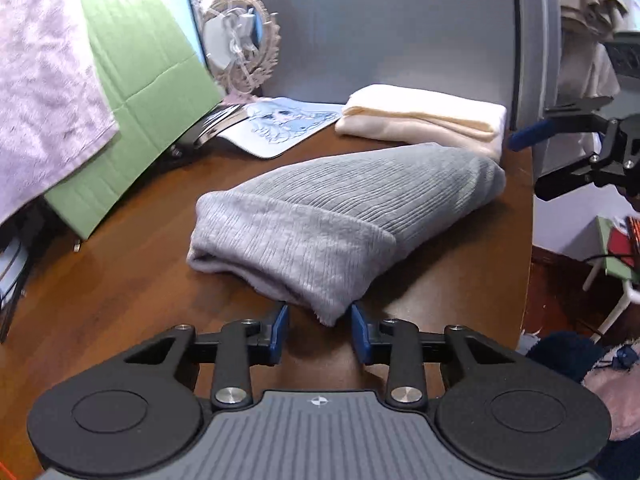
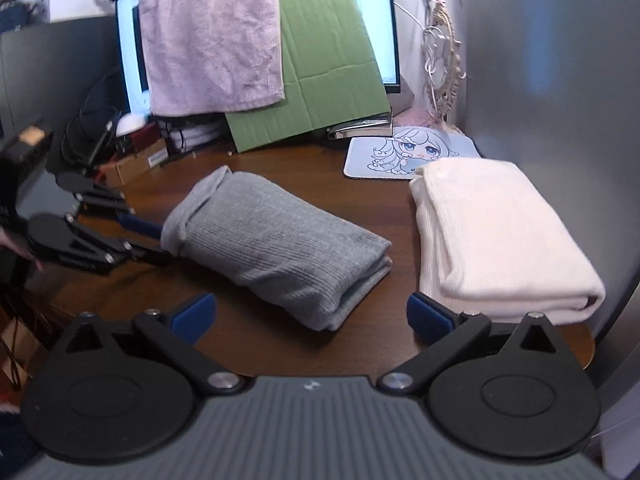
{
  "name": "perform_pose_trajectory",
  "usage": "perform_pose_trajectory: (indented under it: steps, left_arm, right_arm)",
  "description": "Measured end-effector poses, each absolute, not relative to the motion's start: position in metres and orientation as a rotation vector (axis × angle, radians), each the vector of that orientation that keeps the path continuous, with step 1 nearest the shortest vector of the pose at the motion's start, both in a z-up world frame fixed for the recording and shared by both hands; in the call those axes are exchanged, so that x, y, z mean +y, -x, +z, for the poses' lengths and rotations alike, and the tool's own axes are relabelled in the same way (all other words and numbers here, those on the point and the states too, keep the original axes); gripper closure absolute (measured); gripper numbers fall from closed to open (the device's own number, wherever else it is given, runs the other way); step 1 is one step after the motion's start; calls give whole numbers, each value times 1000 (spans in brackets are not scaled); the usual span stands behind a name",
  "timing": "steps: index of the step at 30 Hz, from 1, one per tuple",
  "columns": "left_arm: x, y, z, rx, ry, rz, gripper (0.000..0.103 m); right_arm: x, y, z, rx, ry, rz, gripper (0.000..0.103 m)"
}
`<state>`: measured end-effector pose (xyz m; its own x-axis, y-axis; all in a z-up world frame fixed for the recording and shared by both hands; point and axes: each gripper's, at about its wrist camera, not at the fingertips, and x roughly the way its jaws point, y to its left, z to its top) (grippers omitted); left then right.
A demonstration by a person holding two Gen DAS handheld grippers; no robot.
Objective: Fold clothes
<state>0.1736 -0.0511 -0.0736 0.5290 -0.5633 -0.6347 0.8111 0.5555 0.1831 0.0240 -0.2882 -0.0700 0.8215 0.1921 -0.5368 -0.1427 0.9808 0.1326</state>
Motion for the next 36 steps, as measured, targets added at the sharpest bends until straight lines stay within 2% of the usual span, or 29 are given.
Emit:
perform_pose_trajectory:
  steps: [2,4,7,9,10,12,13,14,15,16,28,36]
  left_arm:
    - [-54,-169,-76,514,-547,-879,74]
    - [-57,-164,-78,476,-595,-896,94]
    - [-54,-166,-71,452,-564,-897,96]
    - [-50,-169,-61,433,-515,-893,97]
    - [-48,-170,-56,425,-497,-890,97]
    - [-46,-173,-48,417,-483,-884,97]
    - [-46,-174,-45,417,-483,-881,97]
    - [-47,-175,-44,421,-488,-878,97]
    - [-48,-176,-43,427,-496,-875,97]
    - [-48,-177,-43,436,-503,-877,98]
    - [-38,-181,-42,642,-487,-958,98]
    - [-37,-184,-45,693,-433,-949,98]
  right_arm:
    - [-288,-24,-72,576,-78,183,0]
    - [-285,-23,-75,573,-44,188,0]
    - [-279,-21,-79,558,21,182,2]
    - [-276,-23,-82,555,43,180,17]
    - [-276,-25,-84,563,37,185,21]
    - [-276,-29,-87,581,21,195,41]
    - [-275,-31,-89,579,24,195,45]
    - [-274,-33,-91,576,28,195,59]
    - [-273,-34,-93,573,33,195,86]
    - [-272,-36,-94,564,42,182,96]
    - [-285,-27,-91,594,235,218,99]
    - [-299,-25,-88,648,162,252,97]
